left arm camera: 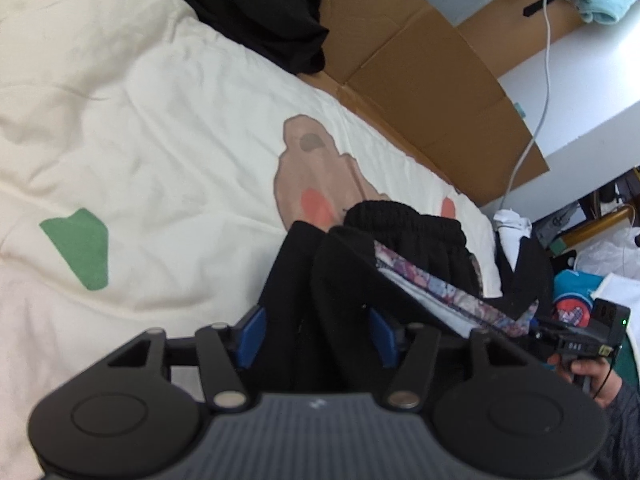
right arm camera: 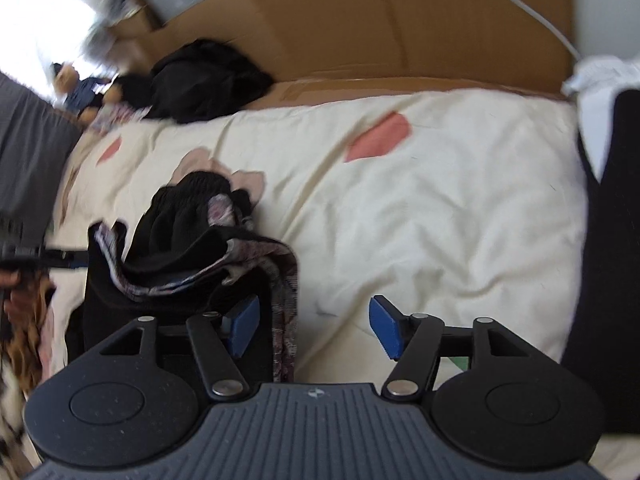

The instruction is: Fold clothes

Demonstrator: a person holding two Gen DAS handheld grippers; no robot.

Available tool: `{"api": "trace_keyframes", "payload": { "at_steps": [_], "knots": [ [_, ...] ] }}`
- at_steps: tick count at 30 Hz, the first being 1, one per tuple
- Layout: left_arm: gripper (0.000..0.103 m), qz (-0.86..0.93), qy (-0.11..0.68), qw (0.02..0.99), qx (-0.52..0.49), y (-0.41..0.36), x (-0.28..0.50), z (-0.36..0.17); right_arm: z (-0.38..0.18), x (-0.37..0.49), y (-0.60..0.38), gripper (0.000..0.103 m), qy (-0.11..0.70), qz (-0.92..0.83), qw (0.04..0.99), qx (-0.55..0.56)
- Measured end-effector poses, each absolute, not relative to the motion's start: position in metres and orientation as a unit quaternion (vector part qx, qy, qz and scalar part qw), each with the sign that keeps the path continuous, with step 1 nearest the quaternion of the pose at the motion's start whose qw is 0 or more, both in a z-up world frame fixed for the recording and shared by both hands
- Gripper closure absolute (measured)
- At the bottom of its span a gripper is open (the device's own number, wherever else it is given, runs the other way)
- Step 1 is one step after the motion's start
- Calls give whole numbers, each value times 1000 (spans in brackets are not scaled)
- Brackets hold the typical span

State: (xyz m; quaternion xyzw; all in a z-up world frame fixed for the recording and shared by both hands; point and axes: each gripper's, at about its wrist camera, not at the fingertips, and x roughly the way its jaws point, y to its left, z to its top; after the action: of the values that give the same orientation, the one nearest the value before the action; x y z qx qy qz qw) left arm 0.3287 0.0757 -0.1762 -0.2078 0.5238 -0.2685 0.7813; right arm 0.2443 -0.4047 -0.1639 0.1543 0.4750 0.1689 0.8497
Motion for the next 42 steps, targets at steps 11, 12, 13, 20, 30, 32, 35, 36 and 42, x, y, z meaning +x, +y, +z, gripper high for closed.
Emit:
{"api": "trace_keyframes", "payload": {
  "at_steps": [11, 12, 13, 20, 30, 32, 35, 36, 42],
  "knots": [
    [43, -275, 521, 762, -268, 78, 344, -187, -164, 260, -390, 28, 448, 225, 853, 145],
    [43, -275, 523, 761, -267, 77, 345, -189, -164, 261, -389, 28, 446, 228, 854, 143],
    [43, -276, 526, 759, -267, 76, 345, -192, -164, 261, -388, 28, 443, 232, 854, 142],
    [92, -292, 515, 758, -272, 73, 346, -198, -169, 276, -406, 82, 418, 235, 845, 236],
    [95, -265, 488, 781, -287, 87, 342, -194, -196, 283, -426, 97, 436, 168, 828, 311],
    [87, -250, 491, 787, -277, 84, 342, -193, -202, 284, -427, 97, 443, 155, 822, 323],
    [55, -219, 501, 800, -246, 81, 342, -189, -203, 286, -425, 90, 456, 141, 817, 325],
    [52, -219, 500, 803, -239, 80, 341, -189, -203, 286, -425, 81, 457, 140, 817, 323],
    [42, -214, 512, 812, -183, 74, 339, -188, -198, 281, -426, 34, 452, 144, 820, 322]
  ]
}}
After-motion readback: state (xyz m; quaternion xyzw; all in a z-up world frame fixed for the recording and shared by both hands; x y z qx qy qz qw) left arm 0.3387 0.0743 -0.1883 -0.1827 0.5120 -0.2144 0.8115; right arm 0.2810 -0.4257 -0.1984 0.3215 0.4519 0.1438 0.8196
